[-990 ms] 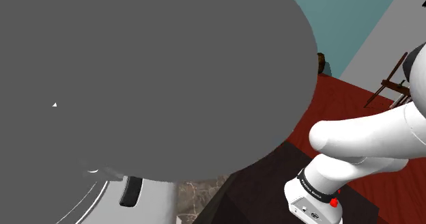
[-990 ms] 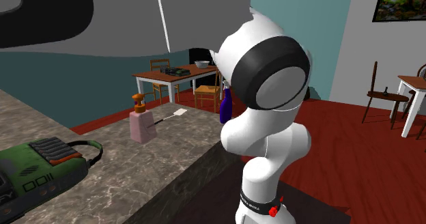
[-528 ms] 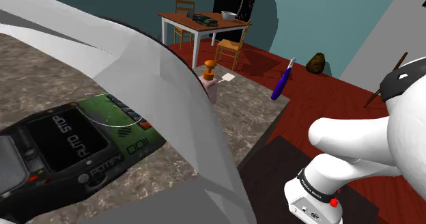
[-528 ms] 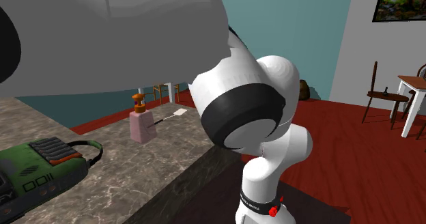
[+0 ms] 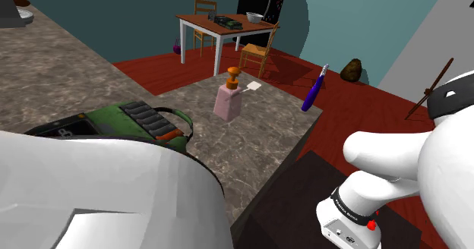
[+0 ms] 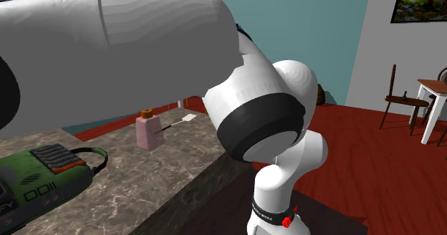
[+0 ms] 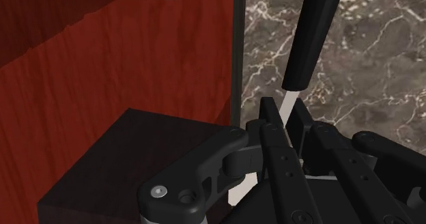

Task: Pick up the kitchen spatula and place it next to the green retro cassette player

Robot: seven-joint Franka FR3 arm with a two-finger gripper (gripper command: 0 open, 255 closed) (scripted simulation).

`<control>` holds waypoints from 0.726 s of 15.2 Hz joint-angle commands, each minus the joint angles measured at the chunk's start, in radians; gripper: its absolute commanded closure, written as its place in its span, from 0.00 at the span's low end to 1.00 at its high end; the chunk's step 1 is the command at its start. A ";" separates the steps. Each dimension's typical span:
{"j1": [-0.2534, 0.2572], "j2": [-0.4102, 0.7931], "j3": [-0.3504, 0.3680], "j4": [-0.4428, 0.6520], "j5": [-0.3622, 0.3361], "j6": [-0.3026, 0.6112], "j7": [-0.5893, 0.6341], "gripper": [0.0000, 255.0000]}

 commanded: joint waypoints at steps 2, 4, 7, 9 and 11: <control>0.008 -0.008 0.006 -0.033 0.009 0.035 -0.009 1.00; 0.011 -0.015 0.010 -0.053 0.016 0.057 -0.015 1.00; 0.015 -0.025 0.018 -0.080 0.027 0.089 -0.025 1.00; 0.017 -0.033 0.023 -0.097 0.035 0.109 -0.031 1.00; 0.017 -0.041 0.030 -0.112 0.043 0.129 -0.037 1.00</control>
